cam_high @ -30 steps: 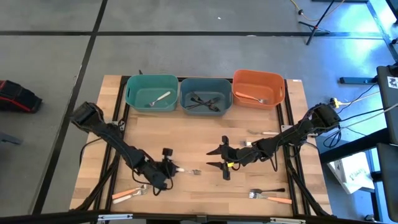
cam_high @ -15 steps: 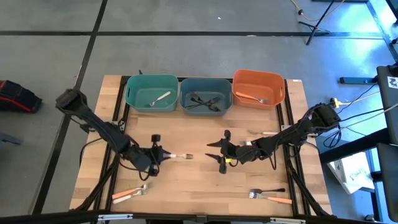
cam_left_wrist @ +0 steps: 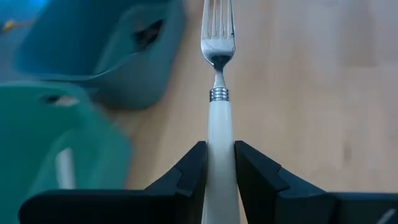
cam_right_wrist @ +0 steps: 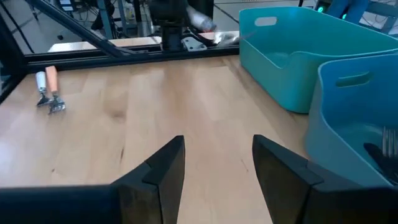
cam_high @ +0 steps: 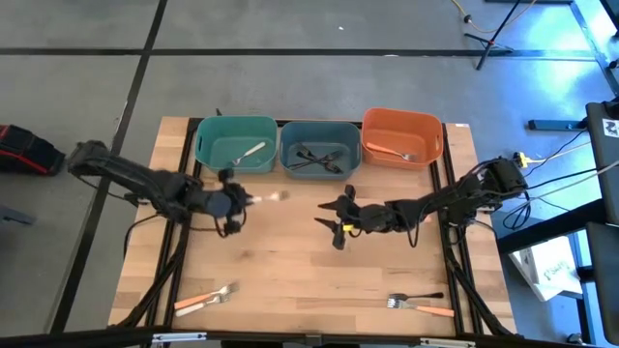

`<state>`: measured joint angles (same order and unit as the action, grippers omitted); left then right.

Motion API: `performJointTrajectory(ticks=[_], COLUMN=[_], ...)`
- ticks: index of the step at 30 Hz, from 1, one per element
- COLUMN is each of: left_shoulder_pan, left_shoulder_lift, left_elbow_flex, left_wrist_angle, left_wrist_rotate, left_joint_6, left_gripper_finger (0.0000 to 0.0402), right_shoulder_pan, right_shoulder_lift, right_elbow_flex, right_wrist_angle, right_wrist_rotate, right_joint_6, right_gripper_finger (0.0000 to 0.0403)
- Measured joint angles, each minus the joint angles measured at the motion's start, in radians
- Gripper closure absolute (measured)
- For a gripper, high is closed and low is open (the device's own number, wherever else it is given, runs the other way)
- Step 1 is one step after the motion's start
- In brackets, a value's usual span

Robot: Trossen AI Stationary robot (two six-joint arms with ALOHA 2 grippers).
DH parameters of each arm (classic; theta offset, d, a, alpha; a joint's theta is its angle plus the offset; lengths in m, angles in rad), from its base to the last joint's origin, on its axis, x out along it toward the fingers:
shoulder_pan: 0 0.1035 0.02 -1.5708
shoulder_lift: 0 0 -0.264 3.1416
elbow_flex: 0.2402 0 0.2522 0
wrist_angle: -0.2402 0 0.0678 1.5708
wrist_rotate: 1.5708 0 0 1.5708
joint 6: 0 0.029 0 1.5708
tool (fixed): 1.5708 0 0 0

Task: Sort silverware by color (type)
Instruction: Put the bottom right white fork into the green bin

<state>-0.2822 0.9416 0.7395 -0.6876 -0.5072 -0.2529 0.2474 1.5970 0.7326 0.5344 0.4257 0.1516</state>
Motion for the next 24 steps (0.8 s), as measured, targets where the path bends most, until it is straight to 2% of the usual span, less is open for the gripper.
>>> performJointTrajectory(ticks=[5, 9, 14, 20, 24], left_shoulder_pan=[0.119, 0.206, 0.322, 0.464, 0.566], left_shoulder_lift=[-0.039, -0.053, -0.059, -0.059, -0.059], left_elbow_flex=[0.103, 0.146, 0.146, 0.147, 0.147], left_wrist_angle=[-0.209, -0.312, -0.353, -0.356, -0.353], left_wrist_rotate=[0.0, 0.0, 0.002, 0.016, 0.056], left_joint_6=[0.001, 0.01, 0.064, 0.158, 0.211], left_gripper_finger=[0.0329, 0.0329, 0.0329, 0.0329, 0.0329], right_shoulder_pan=[-0.007, -0.001, 0.062, 0.145, 0.152], right_shoulder_lift=[0.01, 0.044, 0.143, 0.268, 0.294], right_elbow_flex=[0.0, 0.0, 0.0, 0.0, 0.0], right_wrist_angle=[0.007, 0.001, 0.032, 0.196, 0.264], right_wrist_rotate=[-0.004, -0.116, -0.115, -0.054, -0.05], right_joint_6=[-0.013, -0.017, 0.015, -0.002, -0.043], right_gripper_finger=[0.0226, 0.0226, 0.0226, 0.0226, 0.0226])
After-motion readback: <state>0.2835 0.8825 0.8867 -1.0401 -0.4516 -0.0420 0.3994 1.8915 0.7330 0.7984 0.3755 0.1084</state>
